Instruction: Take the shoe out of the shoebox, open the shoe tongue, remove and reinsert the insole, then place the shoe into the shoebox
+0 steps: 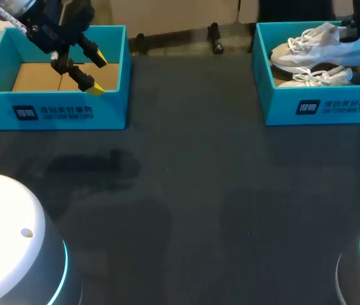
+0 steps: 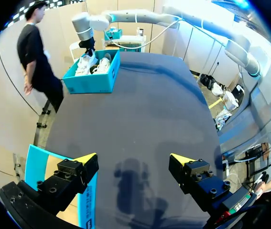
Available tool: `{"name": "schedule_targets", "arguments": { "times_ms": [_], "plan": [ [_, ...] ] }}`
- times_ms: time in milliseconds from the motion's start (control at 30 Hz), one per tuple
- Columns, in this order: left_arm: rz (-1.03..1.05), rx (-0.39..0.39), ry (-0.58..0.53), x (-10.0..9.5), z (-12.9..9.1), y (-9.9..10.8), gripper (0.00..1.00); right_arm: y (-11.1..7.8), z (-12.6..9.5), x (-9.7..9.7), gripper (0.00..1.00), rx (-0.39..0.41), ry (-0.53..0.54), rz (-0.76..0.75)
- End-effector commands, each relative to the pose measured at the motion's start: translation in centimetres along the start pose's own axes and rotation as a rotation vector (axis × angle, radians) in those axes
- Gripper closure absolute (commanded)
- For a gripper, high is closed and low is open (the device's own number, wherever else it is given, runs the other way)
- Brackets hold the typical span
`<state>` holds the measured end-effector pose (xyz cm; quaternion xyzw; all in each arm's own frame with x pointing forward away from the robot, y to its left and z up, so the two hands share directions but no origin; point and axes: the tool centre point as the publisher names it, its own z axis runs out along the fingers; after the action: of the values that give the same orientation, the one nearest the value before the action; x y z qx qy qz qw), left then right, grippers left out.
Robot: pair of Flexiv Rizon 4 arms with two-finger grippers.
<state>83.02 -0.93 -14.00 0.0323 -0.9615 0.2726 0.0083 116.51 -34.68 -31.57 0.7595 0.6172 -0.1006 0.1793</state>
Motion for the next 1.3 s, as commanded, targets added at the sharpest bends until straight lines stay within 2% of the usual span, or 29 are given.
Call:
{"name": "schedule_targets", "arguments": {
  "times_ms": [33,967,1300],
  "plan": [
    [0.001,-0.002,0.0,0.0,0.0,0.0,0.0,0.2,0.7,0.1,1.0,0.006,0.007,-0.003],
    [0.001,-0.002,0.0,0.0,0.0,0.0,0.0,-0.9,4.5,0.9,1.0,0.004,0.023,-0.028],
    [0.001,-0.002,0.0,0.0,0.0,0.0,0.0,-1.1,4.7,1.3,1.0,0.013,0.046,-0.026]
  ]
}}
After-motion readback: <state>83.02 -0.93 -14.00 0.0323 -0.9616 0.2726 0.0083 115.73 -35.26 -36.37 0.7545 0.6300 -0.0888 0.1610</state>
